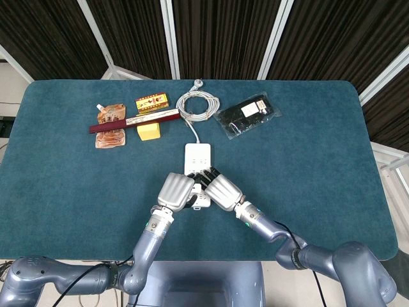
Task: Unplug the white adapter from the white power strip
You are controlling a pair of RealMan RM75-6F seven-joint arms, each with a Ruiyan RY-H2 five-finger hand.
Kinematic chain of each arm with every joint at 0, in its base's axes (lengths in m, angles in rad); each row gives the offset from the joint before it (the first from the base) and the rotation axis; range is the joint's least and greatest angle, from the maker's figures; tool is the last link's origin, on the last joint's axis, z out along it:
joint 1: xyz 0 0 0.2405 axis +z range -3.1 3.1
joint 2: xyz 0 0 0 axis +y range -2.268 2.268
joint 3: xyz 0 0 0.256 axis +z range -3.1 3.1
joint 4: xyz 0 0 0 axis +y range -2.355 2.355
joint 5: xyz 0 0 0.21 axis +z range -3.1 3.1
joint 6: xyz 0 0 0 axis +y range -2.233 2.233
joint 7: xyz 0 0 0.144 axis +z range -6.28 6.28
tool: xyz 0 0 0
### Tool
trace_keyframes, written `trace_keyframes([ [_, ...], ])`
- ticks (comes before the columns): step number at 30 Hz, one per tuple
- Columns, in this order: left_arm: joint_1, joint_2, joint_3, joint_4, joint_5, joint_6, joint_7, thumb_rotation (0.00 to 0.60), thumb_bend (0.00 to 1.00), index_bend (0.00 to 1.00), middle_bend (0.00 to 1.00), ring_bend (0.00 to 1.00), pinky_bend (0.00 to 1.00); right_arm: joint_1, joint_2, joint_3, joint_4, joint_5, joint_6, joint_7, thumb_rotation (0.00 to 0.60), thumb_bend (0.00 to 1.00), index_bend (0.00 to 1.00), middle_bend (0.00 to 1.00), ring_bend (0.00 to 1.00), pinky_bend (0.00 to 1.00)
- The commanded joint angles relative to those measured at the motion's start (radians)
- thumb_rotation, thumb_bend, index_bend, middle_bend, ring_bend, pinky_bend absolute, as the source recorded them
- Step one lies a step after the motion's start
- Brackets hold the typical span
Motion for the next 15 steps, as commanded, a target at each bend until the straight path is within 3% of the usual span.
trace_keyframes([
  [1, -0.002, 0.010, -0.008, -0.014, 0.007, 0.008, -0.001, 0.600, 0.39, 0.79, 0.85, 0.62, 0.69, -0.001, 0.002, 0.005, -0.004, 0.003, 0.005, -0.007, 0.600, 0.67, 0.29, 0.27, 0.17, 0.20],
  [15, 0.014, 0.096, -0.024, -0.094, 0.045, 0.052, -0.008, 0.600, 0.39, 0.79, 0.85, 0.62, 0.69, -0.016, 0.024, 0.043, -0.045, 0.026, 0.058, -0.060, 0.600, 0.68, 0.29, 0.27, 0.17, 0.20],
])
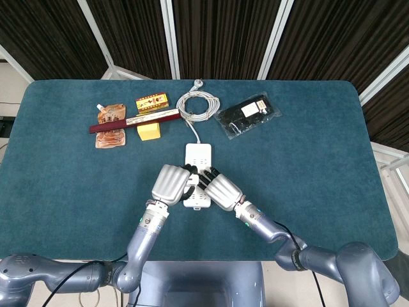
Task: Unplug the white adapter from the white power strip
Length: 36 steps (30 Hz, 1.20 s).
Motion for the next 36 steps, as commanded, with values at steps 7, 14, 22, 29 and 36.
trace_keyframes([
  [7, 0.035, 0.074, 0.029, -0.029, 0.014, 0.014, -0.016, 0.600, 0.39, 0.79, 0.85, 0.62, 0.69, -0.019, 0.023, 0.033, -0.043, 0.011, 0.067, -0.036, 0.600, 0.67, 0.22, 0.27, 0.15, 0.20],
  [14, 0.051, 0.104, 0.057, -0.015, 0.024, 0.012, -0.023, 0.600, 0.39, 0.79, 0.85, 0.62, 0.69, -0.028, 0.045, 0.053, -0.058, 0.010, 0.115, -0.062, 0.600, 0.67, 0.22, 0.26, 0.14, 0.20],
  [22, 0.070, 0.135, 0.097, 0.058, 0.006, -0.010, -0.005, 0.600, 0.39, 0.77, 0.84, 0.61, 0.67, -0.046, 0.111, 0.083, -0.110, 0.029, 0.156, -0.077, 0.600, 0.67, 0.22, 0.26, 0.14, 0.20],
  [29, 0.088, 0.150, 0.105, 0.125, -0.035, -0.029, -0.008, 0.600, 0.32, 0.70, 0.79, 0.57, 0.62, -0.062, 0.164, 0.095, -0.153, 0.051, 0.165, -0.101, 0.600, 0.67, 0.22, 0.26, 0.14, 0.20],
  [36, 0.100, 0.154, 0.100, 0.136, -0.059, -0.009, 0.012, 0.600, 0.06, 0.38, 0.45, 0.38, 0.42, -0.079, 0.201, 0.103, -0.180, 0.070, 0.180, -0.106, 0.600, 0.67, 0.22, 0.26, 0.14, 0.20],
])
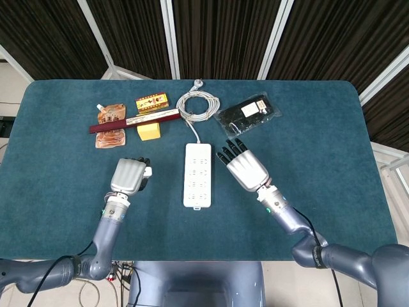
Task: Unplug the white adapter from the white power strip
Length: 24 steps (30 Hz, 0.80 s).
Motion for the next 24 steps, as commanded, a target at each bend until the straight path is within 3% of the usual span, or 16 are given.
trace_keyframes([
  [1, 0.005, 0.005, -0.006, -0.005, -0.012, 0.010, 0.011, 0.600, 0.05, 0.32, 0.38, 0.33, 0.38, -0.008, 0.014, 0.004, -0.009, 0.006, 0.009, -0.002, 0.600, 0.67, 0.22, 0.25, 0.13, 0.20],
  [3, 0.007, 0.012, -0.009, -0.013, -0.015, 0.016, 0.016, 0.600, 0.03, 0.22, 0.26, 0.24, 0.30, -0.014, 0.027, 0.005, -0.016, 0.009, 0.015, -0.002, 0.600, 0.67, 0.22, 0.25, 0.13, 0.19],
  [6, 0.013, 0.023, -0.016, -0.026, -0.022, 0.023, 0.014, 0.600, 0.01, 0.15, 0.19, 0.17, 0.24, -0.023, 0.047, 0.007, -0.026, 0.011, 0.026, 0.006, 0.600, 0.67, 0.21, 0.24, 0.12, 0.18],
  [11, 0.030, 0.057, -0.020, -0.060, -0.030, 0.033, 0.001, 0.600, 0.00, 0.15, 0.18, 0.16, 0.22, -0.054, 0.089, 0.020, -0.051, 0.038, 0.058, 0.015, 0.600, 0.63, 0.17, 0.21, 0.09, 0.16],
  [17, 0.068, 0.101, -0.011, -0.113, -0.016, 0.060, -0.046, 0.600, 0.00, 0.15, 0.17, 0.15, 0.22, -0.110, 0.147, 0.027, -0.087, 0.079, 0.099, 0.026, 0.600, 0.51, 0.07, 0.17, 0.06, 0.13],
  [20, 0.099, 0.129, 0.005, -0.152, 0.016, 0.082, -0.089, 0.600, 0.00, 0.15, 0.17, 0.15, 0.21, -0.145, 0.172, 0.031, -0.099, 0.111, 0.121, 0.043, 0.600, 0.46, 0.01, 0.14, 0.04, 0.11],
  [24, 0.151, 0.172, 0.046, -0.204, 0.081, 0.126, -0.149, 0.600, 0.00, 0.15, 0.14, 0.13, 0.20, -0.207, 0.208, 0.034, -0.112, 0.155, 0.159, 0.087, 0.600, 0.45, 0.00, 0.10, 0.01, 0.08],
])
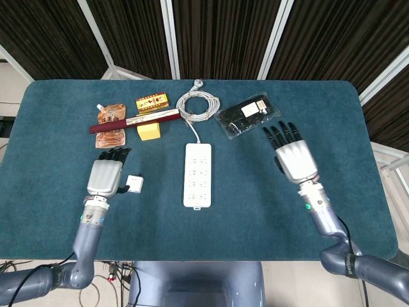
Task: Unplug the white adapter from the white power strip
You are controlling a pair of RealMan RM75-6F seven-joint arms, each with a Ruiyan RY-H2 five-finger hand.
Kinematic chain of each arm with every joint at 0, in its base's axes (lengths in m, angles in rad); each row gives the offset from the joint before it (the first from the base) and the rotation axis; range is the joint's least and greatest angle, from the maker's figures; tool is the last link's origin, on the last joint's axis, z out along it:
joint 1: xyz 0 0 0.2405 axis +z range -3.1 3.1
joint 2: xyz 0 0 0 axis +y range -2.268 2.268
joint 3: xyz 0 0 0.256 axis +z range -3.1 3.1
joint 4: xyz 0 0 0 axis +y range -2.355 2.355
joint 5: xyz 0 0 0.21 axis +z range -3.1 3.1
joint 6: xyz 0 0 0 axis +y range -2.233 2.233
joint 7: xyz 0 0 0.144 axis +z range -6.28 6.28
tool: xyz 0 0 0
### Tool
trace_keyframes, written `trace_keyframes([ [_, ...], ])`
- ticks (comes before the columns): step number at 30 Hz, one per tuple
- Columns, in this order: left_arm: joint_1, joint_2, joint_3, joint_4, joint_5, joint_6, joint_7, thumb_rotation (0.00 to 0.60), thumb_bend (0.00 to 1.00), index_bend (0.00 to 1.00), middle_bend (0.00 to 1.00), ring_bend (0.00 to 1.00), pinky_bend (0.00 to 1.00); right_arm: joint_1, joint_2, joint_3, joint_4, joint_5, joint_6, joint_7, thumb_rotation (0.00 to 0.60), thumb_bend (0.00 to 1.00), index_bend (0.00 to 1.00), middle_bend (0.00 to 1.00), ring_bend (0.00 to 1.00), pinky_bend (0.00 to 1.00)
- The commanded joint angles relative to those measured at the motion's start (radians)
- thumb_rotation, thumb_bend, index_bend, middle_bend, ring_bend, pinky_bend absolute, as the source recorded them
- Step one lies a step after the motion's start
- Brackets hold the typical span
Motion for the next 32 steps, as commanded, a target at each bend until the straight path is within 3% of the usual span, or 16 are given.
trace_keyframes([
  [1, 0.053, 0.043, 0.042, -0.050, 0.064, 0.046, -0.060, 0.600, 0.00, 0.14, 0.13, 0.13, 0.19, -0.059, 0.033, 0.005, -0.019, 0.041, 0.044, 0.053, 0.600, 0.45, 0.00, 0.09, 0.00, 0.07],
  [6, 0.142, 0.094, 0.119, -0.109, 0.179, 0.118, -0.164, 0.600, 0.00, 0.10, 0.08, 0.07, 0.11, -0.181, 0.080, -0.016, -0.072, 0.083, 0.119, 0.179, 0.600, 0.44, 0.00, 0.02, 0.00, 0.02],
  [11, 0.236, 0.127, 0.218, -0.113, 0.319, 0.205, -0.252, 0.600, 0.00, 0.04, 0.01, 0.00, 0.03, -0.306, 0.127, -0.086, -0.104, 0.059, 0.193, 0.289, 0.600, 0.40, 0.00, 0.00, 0.00, 0.00],
  [17, 0.343, 0.166, 0.317, -0.075, 0.461, 0.302, -0.338, 0.600, 0.00, 0.01, 0.00, 0.00, 0.03, -0.428, 0.143, -0.156, -0.094, 0.009, 0.278, 0.405, 0.600, 0.37, 0.00, 0.00, 0.00, 0.00],
  [24, 0.428, 0.218, 0.346, -0.013, 0.498, 0.352, -0.451, 0.600, 0.00, 0.00, 0.00, 0.00, 0.03, -0.499, 0.139, -0.193, -0.065, -0.063, 0.356, 0.428, 0.600, 0.35, 0.00, 0.00, 0.00, 0.00],
  [32, 0.469, 0.260, 0.334, 0.048, 0.518, 0.365, -0.520, 0.600, 0.00, 0.00, 0.00, 0.00, 0.03, -0.522, 0.163, -0.181, -0.056, -0.089, 0.388, 0.403, 0.600, 0.35, 0.00, 0.00, 0.00, 0.00],
])
